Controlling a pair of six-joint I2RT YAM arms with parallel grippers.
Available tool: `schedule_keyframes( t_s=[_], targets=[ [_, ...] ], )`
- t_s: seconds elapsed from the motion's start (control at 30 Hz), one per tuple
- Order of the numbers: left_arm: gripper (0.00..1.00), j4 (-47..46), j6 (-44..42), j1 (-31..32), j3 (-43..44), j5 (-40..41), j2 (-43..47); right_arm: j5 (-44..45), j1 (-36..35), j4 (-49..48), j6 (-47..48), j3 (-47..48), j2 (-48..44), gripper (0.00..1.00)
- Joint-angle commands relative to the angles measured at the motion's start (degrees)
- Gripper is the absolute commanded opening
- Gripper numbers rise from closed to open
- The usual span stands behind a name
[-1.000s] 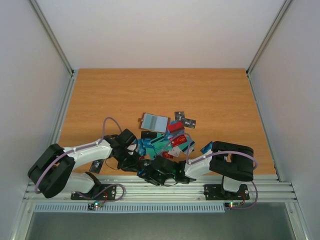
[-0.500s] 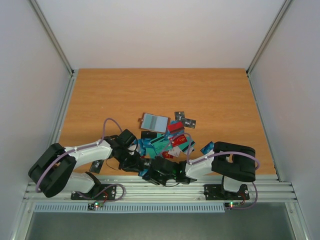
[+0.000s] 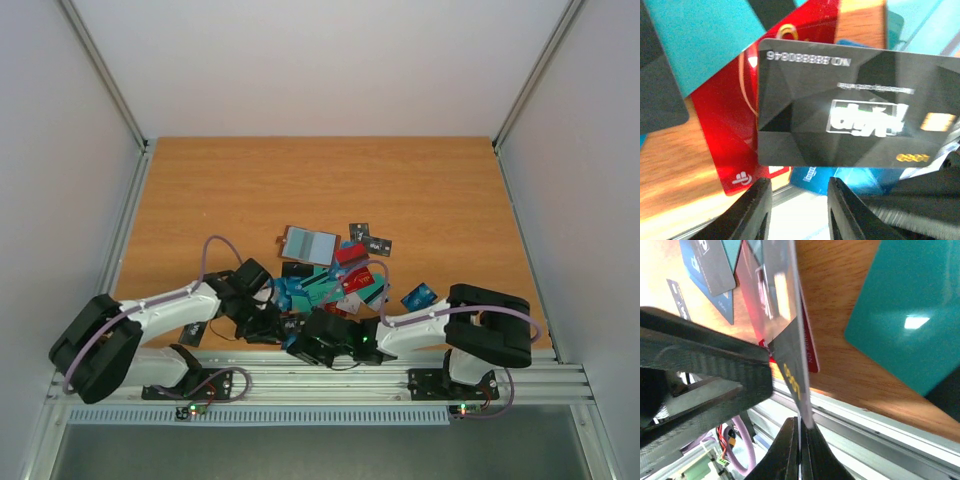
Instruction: Put the credit cards into the card holder
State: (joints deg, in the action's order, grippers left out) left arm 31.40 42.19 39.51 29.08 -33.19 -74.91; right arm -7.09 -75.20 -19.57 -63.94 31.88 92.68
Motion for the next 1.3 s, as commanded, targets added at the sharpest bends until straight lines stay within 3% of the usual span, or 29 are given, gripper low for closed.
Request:
schedule_keyframes(
  t_s=[0.0, 0.3, 0.4, 0.53, 0.67, 0.9, 1.03, 1.27],
  targets=[
    [0.37, 5.36, -0.27, 0.31, 3.83, 3.23, 4.18, 4.27, -0.12, 10.24, -3.01, 0.74, -4.32, 0.01],
    [0.59, 13.22, -3.39, 0.29, 12.8, 8.54, 6.09, 9.14, 2.87, 39.54, -1.48, 4.94, -17.66, 0.01],
    [0.63, 15.34, -5.47, 0.23, 15.68, 10.23, 7.15, 11.63, 4.69, 51.55, 2.23, 8.58, -22.57, 0.01],
    [0.64, 16.15, -7.75, 0.19, 18.91, 10.35, 10.25, 13.87, 7.62, 60.13, 10.04, 13.38, -28.49, 0.01],
    [0.64, 15.76, -10.15, 0.12, 22.83, 7.97, 13.95, 10.34, 12.41, 57.72, 22.42, 16.28, -33.58, 0.01],
    [0.73, 10.69, -9.69, -1.22, 29.47, 0.32, 19.0, -7.67, 21.63, 50.66, 39.21, 20.85, -39.44, 0.01],
    [0.76, 2.98, -4.83, -2.59, 31.77, -5.66, 19.45, -16.13, 25.79, 48.45, 41.44, 25.15, -38.57, 0.01],
    [0.75, -8.18, 3.73, -5.76, 36.11, -10.2, 18.98, -23.54, 26.65, 41.82, 40.83, 32.74, -35.56, 0.01]
  ],
)
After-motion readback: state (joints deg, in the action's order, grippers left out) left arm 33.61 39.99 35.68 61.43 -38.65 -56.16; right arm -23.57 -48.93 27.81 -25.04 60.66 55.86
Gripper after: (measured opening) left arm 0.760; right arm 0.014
